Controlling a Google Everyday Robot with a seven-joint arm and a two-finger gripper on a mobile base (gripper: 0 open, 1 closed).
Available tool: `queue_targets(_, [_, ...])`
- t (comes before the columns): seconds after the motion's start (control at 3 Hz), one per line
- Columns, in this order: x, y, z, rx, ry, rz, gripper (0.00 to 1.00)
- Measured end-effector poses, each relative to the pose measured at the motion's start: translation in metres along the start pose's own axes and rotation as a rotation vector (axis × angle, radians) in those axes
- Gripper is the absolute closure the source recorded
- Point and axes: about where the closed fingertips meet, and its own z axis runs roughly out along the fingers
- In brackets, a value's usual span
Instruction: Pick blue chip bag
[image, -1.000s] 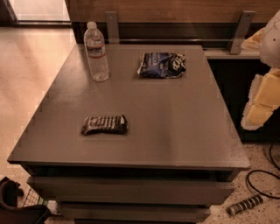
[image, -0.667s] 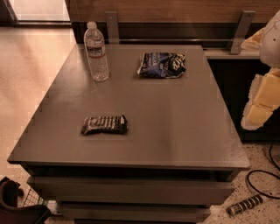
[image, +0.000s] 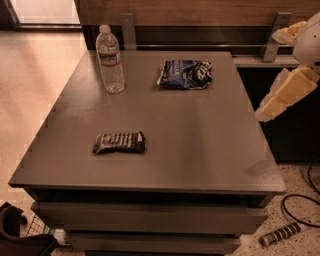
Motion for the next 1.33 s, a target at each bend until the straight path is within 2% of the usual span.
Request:
queue_targets(0.33, [-0.018,-0.027,0.015,0.073,-0.111,0.011,0.0])
queue_targets(0.67, [-0.018,-0.027,0.015,0.073,-0.111,0.011,0.0])
queue_targets(1.0, [-0.021,-0.045,0.036,0.073,-0.11,0.03,0.0])
queue_targets(1.33, [-0.025,-0.084,0.087,0.08,-0.144,0.095,0.0])
